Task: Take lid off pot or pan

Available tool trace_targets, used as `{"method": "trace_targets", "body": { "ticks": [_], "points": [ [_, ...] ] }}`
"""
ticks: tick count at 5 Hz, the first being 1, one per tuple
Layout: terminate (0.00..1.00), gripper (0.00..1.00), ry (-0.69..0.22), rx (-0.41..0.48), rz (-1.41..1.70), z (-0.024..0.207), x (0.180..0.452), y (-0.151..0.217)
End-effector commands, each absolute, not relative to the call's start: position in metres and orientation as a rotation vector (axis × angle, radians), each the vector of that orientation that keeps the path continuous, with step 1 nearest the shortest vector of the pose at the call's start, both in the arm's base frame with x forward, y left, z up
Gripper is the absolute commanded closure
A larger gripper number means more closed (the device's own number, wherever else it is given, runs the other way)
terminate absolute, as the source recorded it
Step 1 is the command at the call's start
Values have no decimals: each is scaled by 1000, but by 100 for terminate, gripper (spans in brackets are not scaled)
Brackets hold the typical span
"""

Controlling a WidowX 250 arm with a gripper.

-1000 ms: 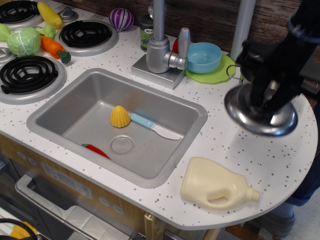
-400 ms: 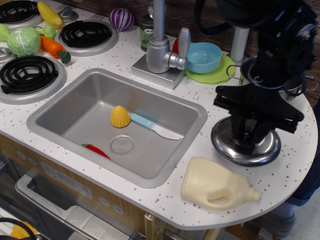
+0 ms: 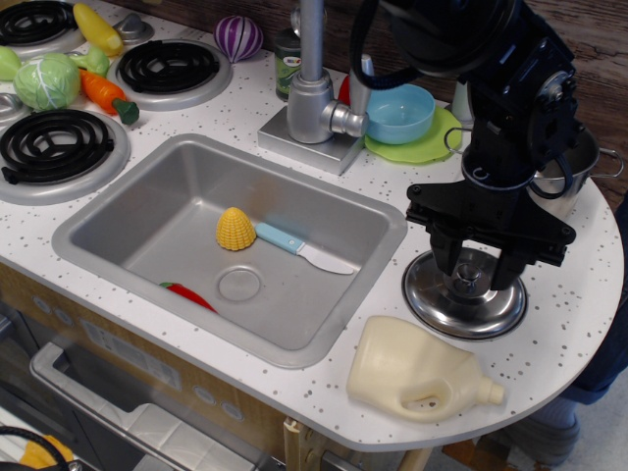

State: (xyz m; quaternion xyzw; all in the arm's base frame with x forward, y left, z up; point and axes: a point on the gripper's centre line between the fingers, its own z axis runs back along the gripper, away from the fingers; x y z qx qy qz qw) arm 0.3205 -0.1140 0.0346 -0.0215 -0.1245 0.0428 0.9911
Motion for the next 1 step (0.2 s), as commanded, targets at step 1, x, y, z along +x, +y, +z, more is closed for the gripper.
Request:
{"method": "trace_targets", "body": {
  "ticks": [1],
  "points": [
    [100, 0, -279, -61, 77, 41, 325, -109]
  ]
}}
